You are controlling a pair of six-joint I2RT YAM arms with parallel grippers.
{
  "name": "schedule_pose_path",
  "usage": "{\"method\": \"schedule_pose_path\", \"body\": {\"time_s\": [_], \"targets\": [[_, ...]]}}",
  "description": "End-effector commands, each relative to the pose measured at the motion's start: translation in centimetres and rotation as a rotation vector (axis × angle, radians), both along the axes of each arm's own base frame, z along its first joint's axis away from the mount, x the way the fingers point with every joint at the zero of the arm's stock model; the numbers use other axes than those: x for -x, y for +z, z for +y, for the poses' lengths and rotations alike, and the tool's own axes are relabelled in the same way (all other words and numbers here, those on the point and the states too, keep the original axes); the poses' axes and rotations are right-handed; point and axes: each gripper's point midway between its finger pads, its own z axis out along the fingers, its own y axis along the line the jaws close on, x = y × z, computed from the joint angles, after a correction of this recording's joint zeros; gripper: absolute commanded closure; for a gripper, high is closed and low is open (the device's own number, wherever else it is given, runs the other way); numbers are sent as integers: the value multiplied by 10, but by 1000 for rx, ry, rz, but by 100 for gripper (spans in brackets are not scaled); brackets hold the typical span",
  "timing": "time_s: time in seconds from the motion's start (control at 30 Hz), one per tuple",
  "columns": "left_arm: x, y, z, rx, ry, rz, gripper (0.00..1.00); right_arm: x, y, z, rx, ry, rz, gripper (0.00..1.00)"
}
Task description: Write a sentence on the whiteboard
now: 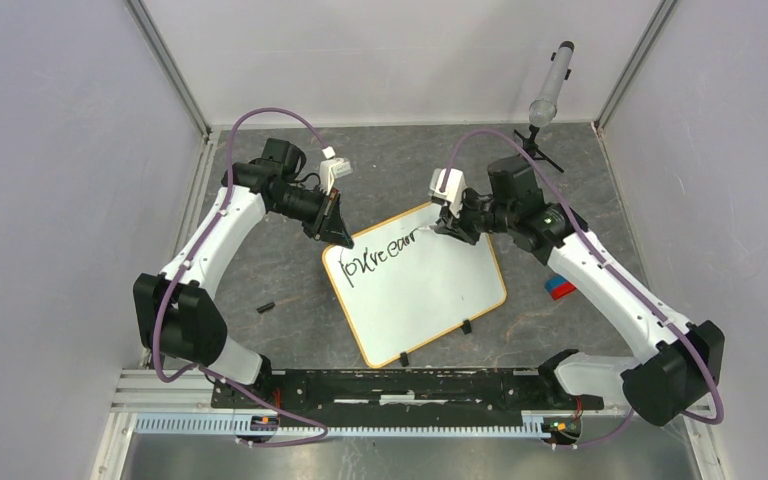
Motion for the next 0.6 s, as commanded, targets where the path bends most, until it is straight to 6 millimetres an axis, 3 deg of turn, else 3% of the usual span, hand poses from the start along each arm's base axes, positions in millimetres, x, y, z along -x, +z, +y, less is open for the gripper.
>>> {"method": "schedule_pose_path", "body": {"time_s": [0.0, 0.3, 0.57], "targets": [[0, 4, 1, -7, -24, -48, 98, 2, -3, -6, 8, -7, -10, 100], [0, 5, 1, -7, -24, -49, 98, 18, -13, -10, 19, 24, 26, 100], [0, 5, 1, -4, -26, -49, 98, 12, 19, -7, -21, 21, -32, 100]]}}
